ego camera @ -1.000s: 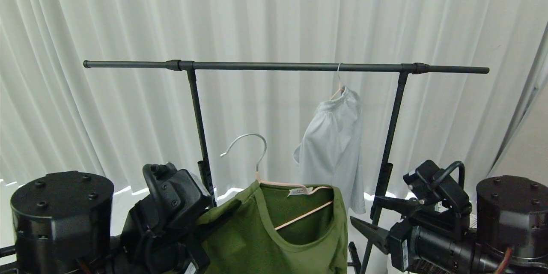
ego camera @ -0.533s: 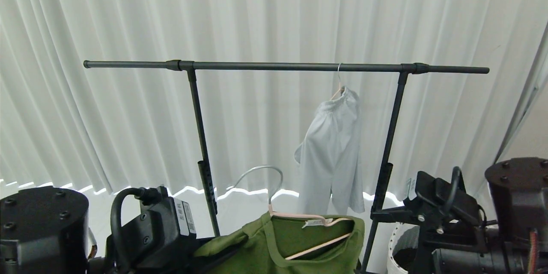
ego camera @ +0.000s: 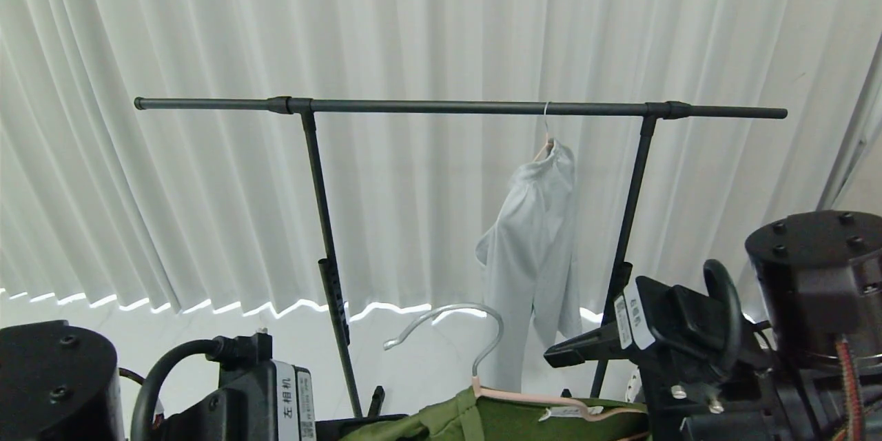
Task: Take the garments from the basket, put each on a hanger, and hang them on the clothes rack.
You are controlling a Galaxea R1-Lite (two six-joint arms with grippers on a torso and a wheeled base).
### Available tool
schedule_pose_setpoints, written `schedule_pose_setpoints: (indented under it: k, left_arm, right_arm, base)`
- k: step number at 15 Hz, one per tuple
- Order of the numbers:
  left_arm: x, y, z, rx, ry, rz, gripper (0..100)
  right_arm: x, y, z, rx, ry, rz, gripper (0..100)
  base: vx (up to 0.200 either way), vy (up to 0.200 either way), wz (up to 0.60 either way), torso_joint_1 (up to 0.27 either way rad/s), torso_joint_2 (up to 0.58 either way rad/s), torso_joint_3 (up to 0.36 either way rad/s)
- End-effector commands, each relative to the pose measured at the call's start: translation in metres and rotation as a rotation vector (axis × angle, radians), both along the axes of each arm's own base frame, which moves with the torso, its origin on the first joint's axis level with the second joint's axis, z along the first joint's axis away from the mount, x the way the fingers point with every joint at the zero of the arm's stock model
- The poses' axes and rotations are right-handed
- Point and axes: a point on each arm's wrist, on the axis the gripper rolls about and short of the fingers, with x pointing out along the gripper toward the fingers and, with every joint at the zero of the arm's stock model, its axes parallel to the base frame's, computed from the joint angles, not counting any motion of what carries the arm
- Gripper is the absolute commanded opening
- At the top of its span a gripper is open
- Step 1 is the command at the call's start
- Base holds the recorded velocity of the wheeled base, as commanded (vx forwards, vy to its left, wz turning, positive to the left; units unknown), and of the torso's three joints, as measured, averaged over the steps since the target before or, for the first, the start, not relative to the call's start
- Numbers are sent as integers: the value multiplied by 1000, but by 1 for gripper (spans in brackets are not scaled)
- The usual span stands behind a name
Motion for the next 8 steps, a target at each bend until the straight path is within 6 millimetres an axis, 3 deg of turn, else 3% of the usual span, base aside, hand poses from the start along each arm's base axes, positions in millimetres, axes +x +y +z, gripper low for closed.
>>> schedule_pose_setpoints:
  k: [1, 8]
  left_arm:
    - [-3, -1, 4, -14, -11, -17, 0]
    - [-5, 0, 6, -24, -20, -20, 0]
  right_arm:
    - [5, 14, -14, -34, 29, 23, 100]
    - [13, 15, -21, -49, 43, -2, 100]
  base:
    - [0, 0, 0, 0, 0, 0]
    - [0, 0, 0, 0, 0, 0]
